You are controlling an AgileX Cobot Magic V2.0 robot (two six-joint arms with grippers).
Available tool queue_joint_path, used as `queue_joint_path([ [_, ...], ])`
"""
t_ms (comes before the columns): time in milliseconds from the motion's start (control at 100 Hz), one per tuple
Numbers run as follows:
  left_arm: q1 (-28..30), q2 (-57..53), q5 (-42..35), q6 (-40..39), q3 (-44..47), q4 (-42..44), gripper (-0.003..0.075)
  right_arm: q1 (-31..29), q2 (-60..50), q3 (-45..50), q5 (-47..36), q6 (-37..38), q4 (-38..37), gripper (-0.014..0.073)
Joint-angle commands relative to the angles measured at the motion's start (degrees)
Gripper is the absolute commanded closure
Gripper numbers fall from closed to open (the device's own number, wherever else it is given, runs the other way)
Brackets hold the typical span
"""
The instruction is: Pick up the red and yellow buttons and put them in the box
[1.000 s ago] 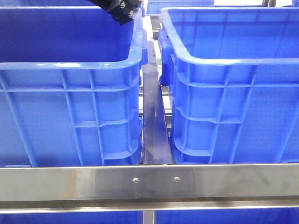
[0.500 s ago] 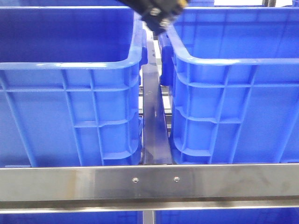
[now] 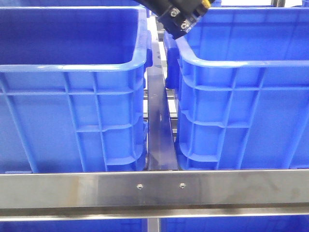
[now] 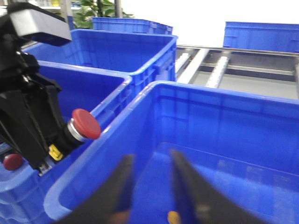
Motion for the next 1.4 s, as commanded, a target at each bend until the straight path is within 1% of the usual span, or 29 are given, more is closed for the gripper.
queue_joint_path([
  [0,-0.47,-2.73,1.58,-0.05,-1.62,-3.59,0.0617,-0.29,2.53,-3.26,0.59,1.34,2.23,0.007],
  [40,-0.47,-2.73,1.58,-0.05,-1.62,-3.59,0.0617,-0.29,3.39,-4.05,0.59,2.12,2.23,0.0033],
  [70,-0.47,-2.73,1.58,-0.05,-1.62,-3.59,0.0617,-0.29,4.32,-4.5,0.67,2.91,2.23,0.0025],
  [190,-0.47,-2.73,1.58,-0.05,-1.62,-3.59,0.0617,-0.29,8.16,-6.81,2.54,5.4,2.23,0.0024],
  [260,-0.47,-2.73,1.58,-0.05,-1.62,-3.59,0.0617,-0.29,10.96,-8.32,4.96,7.65,2.23,0.0024],
  [470,-0.47,-2.73,1.58,-0.05,-1.62,-3.59,0.0617,-0.29,20.46,-13.79,14.77,17.75,2.23,0.0024],
  [660,-0.47,-2.73,1.58,-0.05,-1.62,-3.59,0.0617,-0.29,29.53,-19.25,25.52,25.51,2.43,0.0024],
  [840,-0.47,-2.73,1.58,-0.05,-1.62,-3.59,0.0617,-0.29,37.29,-23.5,31.26,33.23,2.96,0.0024],
  [1010,-0.47,-2.73,1.58,-0.05,-1.62,-3.59,0.0617,-0.16,42.79,-26.21,36.4,34.17,4.58,0.0024],
  [1150,-0.47,-2.73,1.58,-0.05,-1.62,-3.59,0.0617,0.13,45.32,-26.2,35.56,34.17,5.53,0.0024],
  [1250,-0.47,-2.73,1.58,-0.05,-1.62,-3.59,0.0617,1.97,47.27,-26.2,35.17,34.12,6.27,0.0024],
  [1390,-0.47,-2.73,1.58,-0.05,-1.62,-3.59,0.0617,6.03,49.8,-26.62,34.15,33.05,7.96,0.0024],
])
